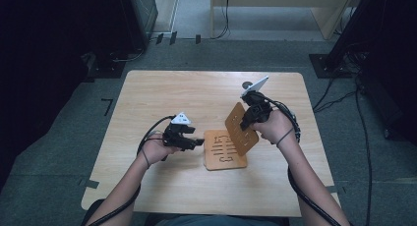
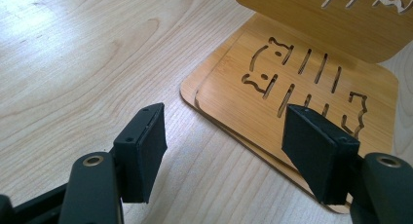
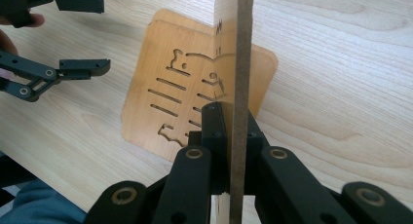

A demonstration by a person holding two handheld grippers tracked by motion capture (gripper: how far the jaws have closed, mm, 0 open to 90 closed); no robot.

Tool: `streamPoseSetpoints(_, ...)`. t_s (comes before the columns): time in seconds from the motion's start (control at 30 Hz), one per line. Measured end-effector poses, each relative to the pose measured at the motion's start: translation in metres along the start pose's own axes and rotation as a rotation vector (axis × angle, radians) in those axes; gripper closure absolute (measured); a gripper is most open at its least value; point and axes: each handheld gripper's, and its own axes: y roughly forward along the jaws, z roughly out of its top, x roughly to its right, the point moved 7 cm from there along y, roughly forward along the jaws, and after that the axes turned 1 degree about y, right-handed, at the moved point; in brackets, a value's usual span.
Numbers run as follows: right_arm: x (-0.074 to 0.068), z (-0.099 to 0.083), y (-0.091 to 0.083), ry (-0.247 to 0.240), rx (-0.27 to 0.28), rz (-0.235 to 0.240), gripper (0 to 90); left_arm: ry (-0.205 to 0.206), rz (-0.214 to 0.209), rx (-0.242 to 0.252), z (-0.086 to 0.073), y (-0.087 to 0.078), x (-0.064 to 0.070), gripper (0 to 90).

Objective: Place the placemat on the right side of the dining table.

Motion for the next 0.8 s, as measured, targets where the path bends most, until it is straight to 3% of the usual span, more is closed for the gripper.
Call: streamPoseSetpoints(0.8,0.035,-0.001,-0.016,0.077,0.043,-0.036,87.6,0.017,-0.002,-0.002,0.000,0.001,0.002,31.7)
